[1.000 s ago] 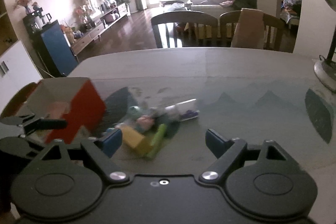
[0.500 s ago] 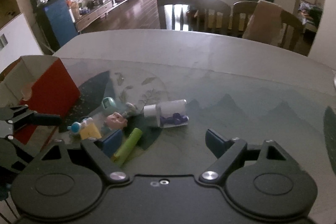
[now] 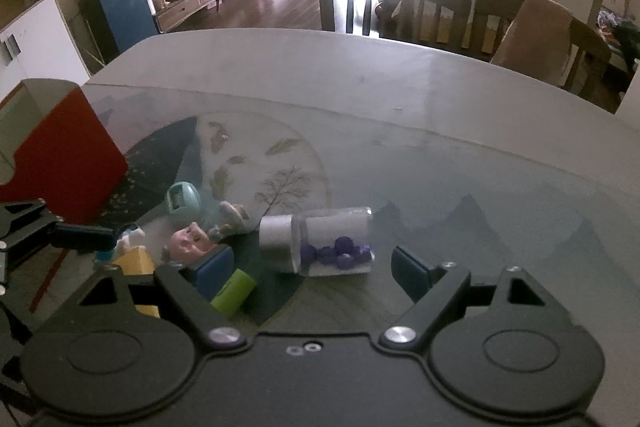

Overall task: Organize rigid objects
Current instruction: 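Grasp the clear pill bottle with blue pills with the right tool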

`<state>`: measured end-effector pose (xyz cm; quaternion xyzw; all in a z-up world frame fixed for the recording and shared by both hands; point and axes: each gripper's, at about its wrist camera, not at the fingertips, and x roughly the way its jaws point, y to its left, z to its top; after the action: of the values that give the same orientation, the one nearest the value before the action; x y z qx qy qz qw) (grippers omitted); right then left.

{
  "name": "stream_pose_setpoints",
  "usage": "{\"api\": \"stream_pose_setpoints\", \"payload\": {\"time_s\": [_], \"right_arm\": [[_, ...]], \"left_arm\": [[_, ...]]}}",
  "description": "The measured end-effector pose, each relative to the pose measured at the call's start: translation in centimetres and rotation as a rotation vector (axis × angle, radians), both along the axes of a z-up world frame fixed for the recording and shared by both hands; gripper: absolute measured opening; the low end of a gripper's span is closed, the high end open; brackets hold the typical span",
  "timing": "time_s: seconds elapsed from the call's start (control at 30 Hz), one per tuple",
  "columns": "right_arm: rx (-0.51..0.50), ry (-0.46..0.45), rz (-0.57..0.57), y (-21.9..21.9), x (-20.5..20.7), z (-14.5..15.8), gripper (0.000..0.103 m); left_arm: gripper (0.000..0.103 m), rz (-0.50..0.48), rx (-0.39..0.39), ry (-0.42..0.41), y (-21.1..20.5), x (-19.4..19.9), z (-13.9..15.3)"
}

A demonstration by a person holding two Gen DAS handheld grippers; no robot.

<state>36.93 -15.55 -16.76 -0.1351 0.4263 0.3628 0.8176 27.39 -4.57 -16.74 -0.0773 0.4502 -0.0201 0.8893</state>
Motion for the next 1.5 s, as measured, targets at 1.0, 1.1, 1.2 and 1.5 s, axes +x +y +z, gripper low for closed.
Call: {"api": "stream_pose_setpoints", "payload": {"time_s": [1.0, 1.1, 1.2, 1.5], "right_arm": [[-0.008, -0.034, -0.015, -1.0, -2.5, 1.7, 0.067], [0.01, -0.034, -0.019, -1.5, -3.5, 2.8, 0.067], [0.024, -0.039, -0.019, -1.9, -4.6, 4.0, 0.067], [0.069, -0.07, 0.002, -2.7, -8.4, 7.9, 0.068]], "left_arm": [[0.075, 0.026, 0.012, -0.003, -1.3, -1.4, 1.7], [0.075, 0.038, 0.005, -0.014, -1.2, -2.2, 2.7], [0.075, 0.052, 0.003, -0.032, -1.1, -3.0, 3.9], [0.075, 0.089, 0.017, -0.069, -0.8, -5.5, 7.3]]}}
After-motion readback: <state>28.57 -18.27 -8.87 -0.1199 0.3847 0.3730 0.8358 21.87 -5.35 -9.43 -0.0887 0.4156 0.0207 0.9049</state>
